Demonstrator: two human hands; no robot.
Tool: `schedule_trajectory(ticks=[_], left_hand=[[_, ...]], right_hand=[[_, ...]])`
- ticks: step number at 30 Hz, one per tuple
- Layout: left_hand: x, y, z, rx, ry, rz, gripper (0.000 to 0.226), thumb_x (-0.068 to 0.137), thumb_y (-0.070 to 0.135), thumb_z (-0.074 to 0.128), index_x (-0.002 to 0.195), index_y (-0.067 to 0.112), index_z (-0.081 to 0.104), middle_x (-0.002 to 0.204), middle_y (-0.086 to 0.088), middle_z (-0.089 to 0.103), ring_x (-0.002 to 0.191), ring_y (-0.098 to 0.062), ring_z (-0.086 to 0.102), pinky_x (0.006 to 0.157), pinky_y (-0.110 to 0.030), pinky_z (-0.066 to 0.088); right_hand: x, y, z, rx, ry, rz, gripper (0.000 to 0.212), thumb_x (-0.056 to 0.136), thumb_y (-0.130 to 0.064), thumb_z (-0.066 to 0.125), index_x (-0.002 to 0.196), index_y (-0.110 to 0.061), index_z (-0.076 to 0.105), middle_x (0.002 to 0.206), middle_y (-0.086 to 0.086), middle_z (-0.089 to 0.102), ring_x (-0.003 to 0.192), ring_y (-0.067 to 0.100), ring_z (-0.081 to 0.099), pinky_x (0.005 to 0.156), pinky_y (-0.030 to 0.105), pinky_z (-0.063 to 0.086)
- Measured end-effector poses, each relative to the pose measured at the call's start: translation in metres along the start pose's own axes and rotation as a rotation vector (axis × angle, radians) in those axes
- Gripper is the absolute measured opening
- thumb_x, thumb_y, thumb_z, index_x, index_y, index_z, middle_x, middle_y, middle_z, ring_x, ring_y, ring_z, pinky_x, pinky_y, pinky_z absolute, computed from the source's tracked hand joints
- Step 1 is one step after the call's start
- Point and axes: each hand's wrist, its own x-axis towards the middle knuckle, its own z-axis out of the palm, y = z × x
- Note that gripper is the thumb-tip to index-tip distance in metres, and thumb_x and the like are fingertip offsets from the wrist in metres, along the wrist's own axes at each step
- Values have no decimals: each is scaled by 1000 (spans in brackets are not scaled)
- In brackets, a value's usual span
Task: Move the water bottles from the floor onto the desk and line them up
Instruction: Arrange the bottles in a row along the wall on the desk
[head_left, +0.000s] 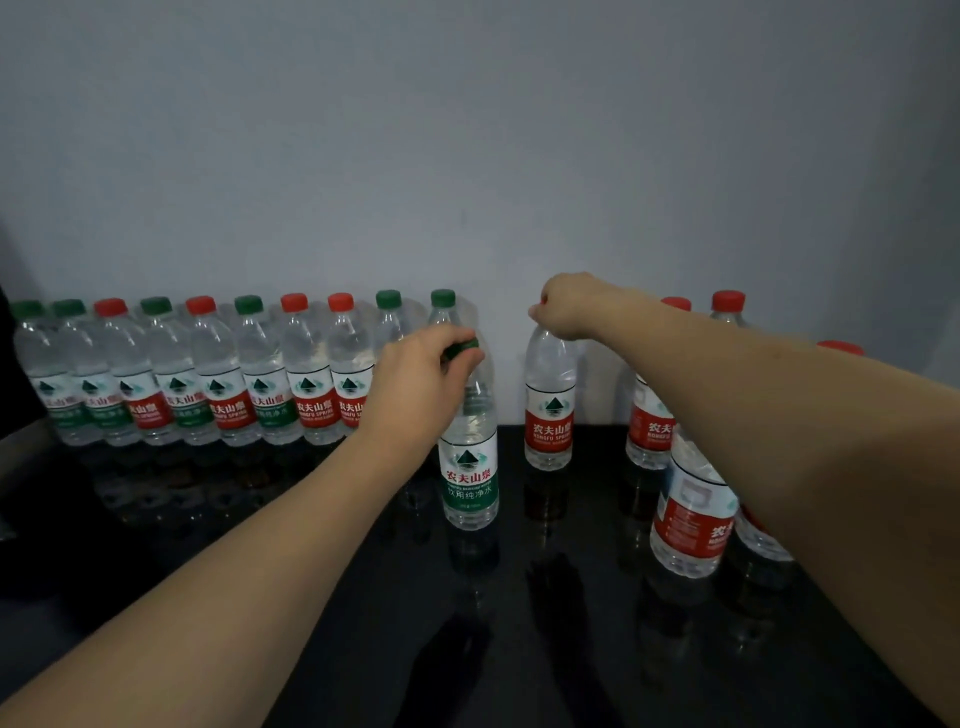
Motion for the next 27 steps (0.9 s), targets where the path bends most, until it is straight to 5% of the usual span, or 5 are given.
schedule_trajectory(ticks=[4,12,16,21,27], left_hand=[[0,0,4,-23,1,3,26,94,25,66,118,14,69,99,1,72,82,-11,66,80,-34,58],[20,-7,-9,111,-120,-60,16,91,33,69,96,20,62,81,8,63,71,-7,61,63,-25,53],[40,-5,1,130,-174,-92,16,89,32,71,93,20,61,84,3,67,74,-13,64,71,-38,58],[68,-8,17,130,-146,-73,16,89,34,71,92,22,62,86,4,69,72,-10,64,66,-32,56],[103,-17,46,102,-124,-31,16,90,30,71,97,17,65,95,1,70,84,-19,65,77,-36,55]], right_hand=[[1,5,14,-14,31,1,43,102,-37,44,131,-6,49,130,18,55,113,34,54,81,35,39],[-21,14,-4,17,30,-56,33,97,-43,53,106,-11,53,113,16,61,88,26,50,73,33,39],[-18,16,-23,20,70,-85,32,96,-44,53,100,-12,53,109,14,61,89,26,50,74,33,39],[0,21,-34,1,68,-104,35,96,-47,54,98,-12,51,91,5,54,83,23,52,71,31,38],[29,33,-12,15,22,-62,35,97,-44,54,94,-9,54,80,7,59,63,18,59,54,30,42]])
